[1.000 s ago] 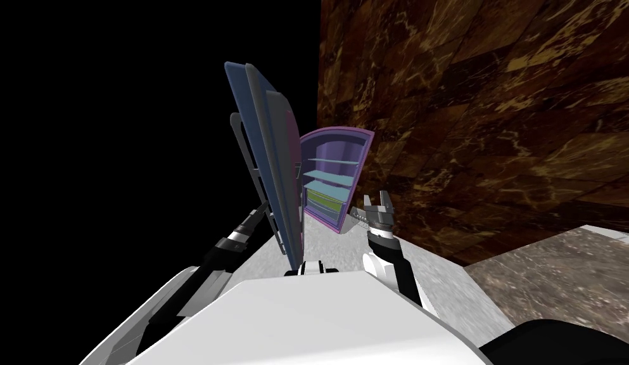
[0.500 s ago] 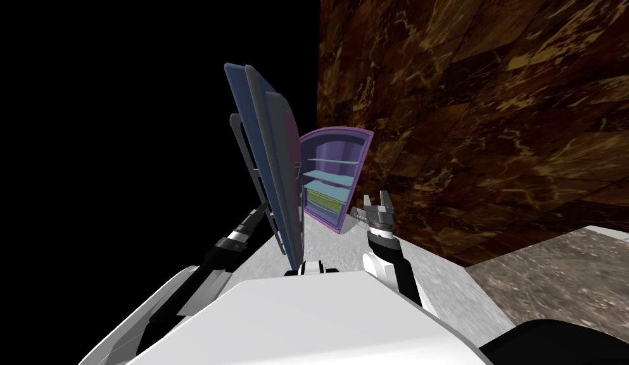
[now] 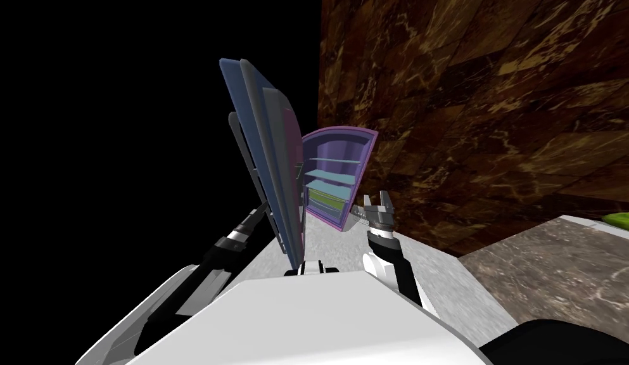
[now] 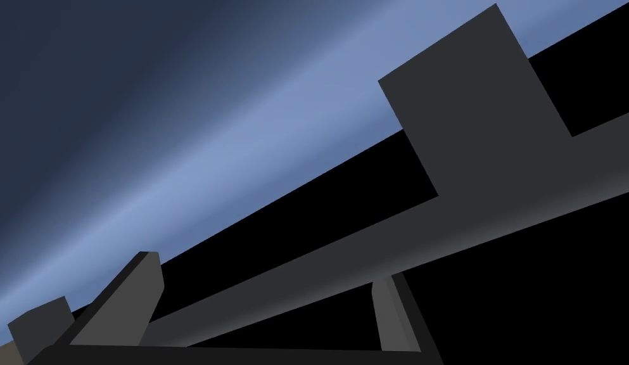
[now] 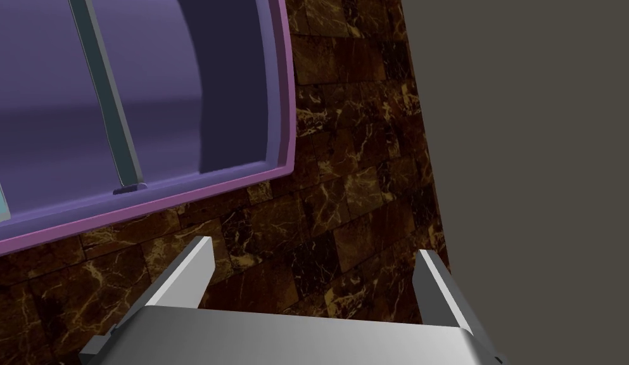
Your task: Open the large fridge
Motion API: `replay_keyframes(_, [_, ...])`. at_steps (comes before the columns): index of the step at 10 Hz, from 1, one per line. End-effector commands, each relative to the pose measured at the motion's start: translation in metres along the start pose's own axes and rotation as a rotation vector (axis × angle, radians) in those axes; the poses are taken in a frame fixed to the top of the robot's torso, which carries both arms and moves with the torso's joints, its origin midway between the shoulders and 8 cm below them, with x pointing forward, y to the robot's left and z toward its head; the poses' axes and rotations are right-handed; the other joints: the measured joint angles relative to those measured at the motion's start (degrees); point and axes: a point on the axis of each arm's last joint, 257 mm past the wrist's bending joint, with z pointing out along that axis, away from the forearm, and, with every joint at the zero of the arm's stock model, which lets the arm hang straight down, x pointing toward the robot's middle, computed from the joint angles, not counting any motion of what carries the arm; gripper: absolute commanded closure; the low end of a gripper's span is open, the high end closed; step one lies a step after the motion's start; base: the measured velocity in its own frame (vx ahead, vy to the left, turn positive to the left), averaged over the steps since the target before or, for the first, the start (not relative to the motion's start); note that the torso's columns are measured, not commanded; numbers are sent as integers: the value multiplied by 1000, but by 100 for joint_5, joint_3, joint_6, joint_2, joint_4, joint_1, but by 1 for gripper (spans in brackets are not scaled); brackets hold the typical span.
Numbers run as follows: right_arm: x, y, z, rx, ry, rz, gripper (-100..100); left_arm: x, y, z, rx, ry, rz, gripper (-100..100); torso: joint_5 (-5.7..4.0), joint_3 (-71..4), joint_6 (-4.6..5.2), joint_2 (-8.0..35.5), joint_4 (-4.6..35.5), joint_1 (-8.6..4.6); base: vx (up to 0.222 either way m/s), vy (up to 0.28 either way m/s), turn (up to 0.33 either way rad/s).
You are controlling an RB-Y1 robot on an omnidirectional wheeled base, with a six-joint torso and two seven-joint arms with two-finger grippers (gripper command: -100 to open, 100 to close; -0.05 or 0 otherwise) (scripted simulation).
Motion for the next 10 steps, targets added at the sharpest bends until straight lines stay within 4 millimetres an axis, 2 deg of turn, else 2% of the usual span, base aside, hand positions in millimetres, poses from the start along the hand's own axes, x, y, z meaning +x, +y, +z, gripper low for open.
replay_keyframes(1, [0, 0, 0, 0, 0, 0, 0, 16, -11, -3, 28, 37, -31, 100, -3, 7, 15, 11, -5, -22, -9, 226, -39])
replay_keyframes(2, [0, 0, 0, 0, 0, 0, 0, 22, -16, -4, 45, 56, -39, 100, -2, 17, 0, 19, -11, -45, -17, 199, -100])
replay_keyframes(4, [0, 0, 0, 0, 0, 0, 0, 22, -16, -4, 45, 56, -39, 100, 1, 36, 8, 43, -13, -48, -1, 177, -22])
replay_keyframes(10, [0, 0, 0, 0, 0, 1, 0, 22, -16, -4, 45, 56, -39, 100, -2, 47, 6, 55, -15, -58, 1, -10, 8])
